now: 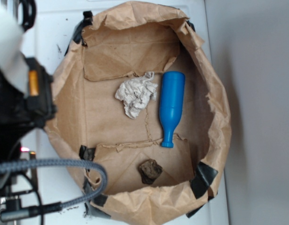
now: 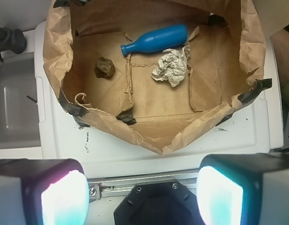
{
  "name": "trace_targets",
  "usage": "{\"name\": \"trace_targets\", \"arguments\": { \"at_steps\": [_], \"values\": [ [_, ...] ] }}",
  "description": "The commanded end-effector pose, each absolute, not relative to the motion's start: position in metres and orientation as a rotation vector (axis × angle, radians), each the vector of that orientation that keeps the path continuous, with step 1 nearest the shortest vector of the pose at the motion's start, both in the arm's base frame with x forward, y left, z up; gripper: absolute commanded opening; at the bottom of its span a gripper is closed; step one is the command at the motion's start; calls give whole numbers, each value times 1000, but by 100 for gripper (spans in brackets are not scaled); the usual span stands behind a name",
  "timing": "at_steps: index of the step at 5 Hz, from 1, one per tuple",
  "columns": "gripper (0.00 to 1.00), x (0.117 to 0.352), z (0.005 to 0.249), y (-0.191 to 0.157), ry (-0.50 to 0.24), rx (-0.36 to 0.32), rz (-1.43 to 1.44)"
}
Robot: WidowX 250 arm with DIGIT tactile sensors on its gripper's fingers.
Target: Grab the rock.
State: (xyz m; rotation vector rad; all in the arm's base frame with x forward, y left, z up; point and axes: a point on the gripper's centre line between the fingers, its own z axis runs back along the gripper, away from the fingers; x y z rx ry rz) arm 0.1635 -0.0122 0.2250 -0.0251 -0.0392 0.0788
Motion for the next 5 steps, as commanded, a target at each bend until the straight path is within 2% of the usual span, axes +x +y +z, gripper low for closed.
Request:
{"name": "trace_targets", "arguments": {
  "at_steps": [1,2,3,4,5],
  "values": [
    [100,234,227,4,-201,13,-275],
    [100,259,217,1,-253,2,-443],
    [100,279,187,4,-214,42,-473],
    [100,298,143,-6,-182,36,-593],
    [100,265,109,-35,-167,24,-729]
  ]
}}
